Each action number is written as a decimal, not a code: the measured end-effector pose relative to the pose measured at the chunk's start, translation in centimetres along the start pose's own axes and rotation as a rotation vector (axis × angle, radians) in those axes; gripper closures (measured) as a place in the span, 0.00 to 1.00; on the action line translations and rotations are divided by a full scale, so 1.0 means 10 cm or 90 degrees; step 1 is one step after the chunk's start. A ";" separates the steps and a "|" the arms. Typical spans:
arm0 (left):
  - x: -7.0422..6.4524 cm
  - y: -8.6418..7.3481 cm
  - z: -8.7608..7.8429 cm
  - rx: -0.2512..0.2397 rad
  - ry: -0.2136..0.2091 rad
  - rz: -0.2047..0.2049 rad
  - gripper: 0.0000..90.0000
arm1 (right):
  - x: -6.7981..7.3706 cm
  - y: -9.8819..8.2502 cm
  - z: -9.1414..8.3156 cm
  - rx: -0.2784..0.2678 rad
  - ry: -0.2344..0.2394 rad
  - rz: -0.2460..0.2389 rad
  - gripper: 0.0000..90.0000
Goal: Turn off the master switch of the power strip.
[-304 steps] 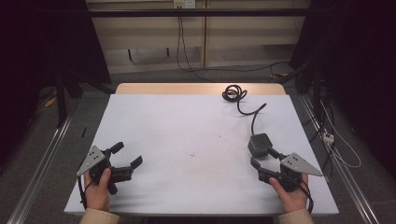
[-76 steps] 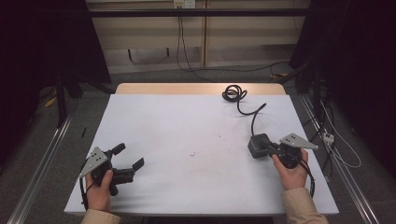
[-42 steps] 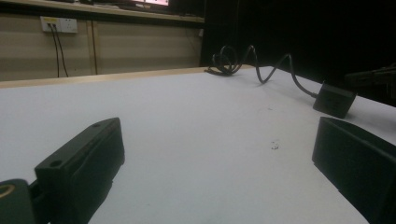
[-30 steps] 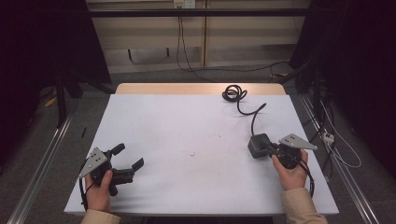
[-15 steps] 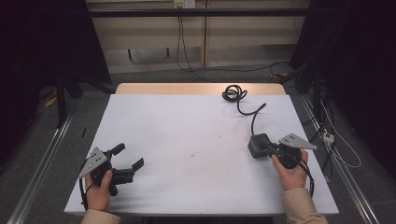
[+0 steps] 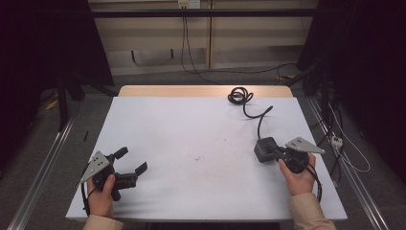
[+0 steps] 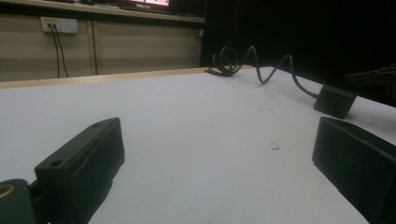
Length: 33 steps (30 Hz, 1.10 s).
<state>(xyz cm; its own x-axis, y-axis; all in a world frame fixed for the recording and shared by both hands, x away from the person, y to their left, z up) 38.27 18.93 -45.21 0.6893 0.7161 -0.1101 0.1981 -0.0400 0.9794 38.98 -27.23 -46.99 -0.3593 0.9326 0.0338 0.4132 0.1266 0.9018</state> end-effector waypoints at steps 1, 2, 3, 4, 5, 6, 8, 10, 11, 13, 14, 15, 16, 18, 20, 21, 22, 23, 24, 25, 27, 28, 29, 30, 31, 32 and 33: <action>0.00 0.00 0.00 0.000 0.000 0.000 0.02 | 0.00 0.00 0.00 0.000 0.000 0.001 1.00; 0.00 0.00 0.00 0.000 0.000 0.000 0.02 | 0.00 0.00 0.00 0.000 0.000 0.002 1.00; 0.00 0.00 0.00 0.000 0.000 0.000 0.02 | 0.00 0.00 0.00 0.000 0.000 0.001 1.00; 0.00 0.00 0.00 0.000 0.000 0.000 0.02 | 0.00 0.00 0.00 0.001 0.000 0.000 1.00; 0.00 0.00 0.00 0.000 0.000 -0.001 0.02 | 0.00 0.00 0.00 0.000 0.000 0.000 1.00; 0.00 0.00 0.00 0.000 0.000 -0.001 0.02 | 0.00 0.00 0.00 0.000 0.000 0.000 1.00; 0.00 0.00 0.00 0.000 0.000 0.000 0.02 | 0.00 0.00 0.00 -0.001 0.000 0.000 1.00; 0.00 0.00 0.01 -0.001 0.001 -0.003 0.02 | 0.00 0.00 0.00 -0.001 0.000 -0.001 1.00; 0.00 0.00 0.01 -0.001 0.000 -0.003 0.02 | 0.00 0.00 0.00 -0.002 0.001 0.000 1.00; 0.00 0.00 0.01 -0.001 0.000 -0.002 0.02 | -0.01 0.00 0.00 -0.002 0.004 0.004 1.00; 0.00 0.00 0.01 -0.001 0.000 -0.003 0.02 | -0.01 0.00 0.00 -0.002 0.005 0.005 1.00; 0.00 0.00 0.01 -0.001 0.000 -0.003 0.02 | -0.01 0.00 0.00 -0.002 0.005 0.004 1.00; 0.00 0.00 0.01 -0.001 0.000 -0.002 0.02 | -0.01 0.01 0.00 -0.002 0.005 0.003 1.00; 0.00 0.00 0.00 0.000 0.000 0.001 0.02 | -0.02 0.02 0.00 -0.014 0.001 0.003 1.00; 0.00 0.00 0.00 0.000 0.001 -0.001 0.02 | -0.03 0.03 0.00 -0.012 0.002 0.007 1.00; 0.01 0.00 0.00 0.000 0.001 0.000 0.02 | -0.03 0.02 0.00 -0.013 0.003 0.008 1.00; 0.00 0.00 0.00 0.000 0.001 0.000 0.02 | -0.03 0.03 0.00 -0.013 0.002 0.005 1.00; 0.00 0.00 0.00 0.000 0.001 0.000 0.02 | -0.03 0.03 0.00 -0.013 0.001 0.004 1.00; 0.00 0.00 0.00 0.000 0.001 0.000 0.02 | -0.02 0.03 0.00 -0.013 0.001 0.004 1.00; 0.00 0.00 0.00 0.000 0.000 0.000 0.02 | -0.03 0.03 0.00 -0.013 0.001 0.003 1.00; 0.00 0.00 0.00 0.000 0.000 -0.001 0.02 | -0.02 0.03 -0.01 -0.013 0.001 0.005 1.00; 0.01 0.00 0.00 0.000 0.000 -0.001 0.02 | -0.03 0.03 -0.01 -0.014 0.000 0.004 1.00; 0.01 0.00 0.00 0.000 0.001 -0.002 0.02 | -0.03 0.03 -0.01 -0.014 0.000 0.003 1.00; 0.01 0.00 0.00 0.000 0.002 -0.002 0.02 | -0.03 0.03 -0.01 -0.015 0.000 0.005 1.00; 0.01 0.00 0.00 -0.001 0.001 -0.003 0.02 | -0.03 0.03 -0.01 -0.015 0.002 0.005 1.00; 0.01 0.00 0.00 0.000 0.001 -0.002 0.02 | -0.03 0.03 -0.01 -0.015 0.003 0.003 1.00; 0.01 0.00 0.00 0.000 0.001 -0.002 0.02 | -0.02 0.03 -0.01 -0.016 0.005 0.004 1.00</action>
<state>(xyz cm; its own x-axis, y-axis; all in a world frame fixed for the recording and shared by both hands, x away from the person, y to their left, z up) 38.36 18.98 -45.23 0.6871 0.7176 -0.1135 0.2004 -0.0371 0.9790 39.09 -27.46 -46.66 -0.3635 0.9306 0.0435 0.3945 0.1115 0.9121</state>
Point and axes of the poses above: each handheld gripper's, and its own axes: z roughly forward along the jaws, y roughly out of its top, x roughly to its left, the point moved 8 cm from there along z, roughly forward along the jaws, and after that the axes turned 2 degrees about z, right-handed, at the moved point
